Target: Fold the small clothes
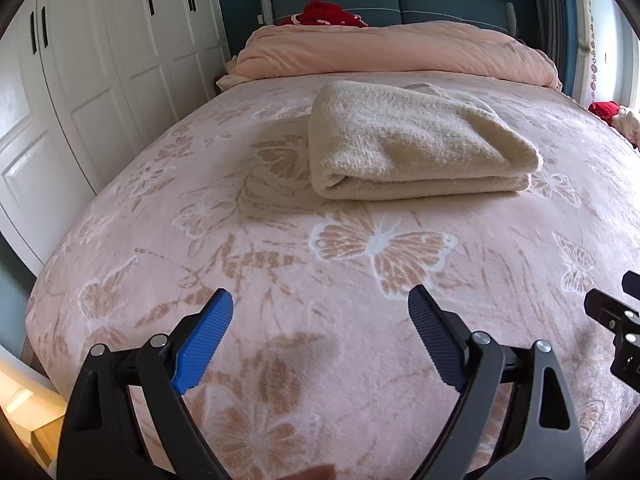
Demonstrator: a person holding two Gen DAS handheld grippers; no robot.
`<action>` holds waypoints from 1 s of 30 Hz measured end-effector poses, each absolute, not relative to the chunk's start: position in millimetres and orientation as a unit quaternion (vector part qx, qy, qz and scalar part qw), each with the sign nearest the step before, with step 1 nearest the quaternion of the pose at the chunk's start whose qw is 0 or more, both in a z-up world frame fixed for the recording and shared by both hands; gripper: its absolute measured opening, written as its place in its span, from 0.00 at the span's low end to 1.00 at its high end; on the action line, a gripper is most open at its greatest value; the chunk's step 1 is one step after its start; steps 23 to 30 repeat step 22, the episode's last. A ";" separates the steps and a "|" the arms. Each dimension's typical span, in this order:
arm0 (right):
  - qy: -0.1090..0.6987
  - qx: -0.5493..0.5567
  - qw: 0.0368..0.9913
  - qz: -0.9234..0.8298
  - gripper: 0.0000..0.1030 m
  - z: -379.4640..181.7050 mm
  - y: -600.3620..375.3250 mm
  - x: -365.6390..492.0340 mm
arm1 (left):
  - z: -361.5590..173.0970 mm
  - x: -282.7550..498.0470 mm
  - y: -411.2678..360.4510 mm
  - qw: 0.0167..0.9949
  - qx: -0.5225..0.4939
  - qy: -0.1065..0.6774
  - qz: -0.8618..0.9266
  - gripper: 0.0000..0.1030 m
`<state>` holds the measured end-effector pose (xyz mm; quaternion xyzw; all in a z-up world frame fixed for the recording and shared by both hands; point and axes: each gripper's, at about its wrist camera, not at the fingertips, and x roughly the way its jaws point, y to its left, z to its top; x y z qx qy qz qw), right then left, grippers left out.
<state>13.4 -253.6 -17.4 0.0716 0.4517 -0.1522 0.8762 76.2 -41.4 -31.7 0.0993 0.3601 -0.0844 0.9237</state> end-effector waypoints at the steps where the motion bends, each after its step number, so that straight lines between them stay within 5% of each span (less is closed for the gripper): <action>1: 0.452 0.072 0.876 -0.152 0.64 -17.8 -253.3 13.5 | -31.9 76.6 -41.1 0.924 0.099 0.361 -0.084 0.84; 30: 0.447 0.069 0.879 -0.152 0.69 -18.5 -241.1 15.6 | -34.4 72.9 -48.5 0.925 0.092 0.354 -0.106 0.90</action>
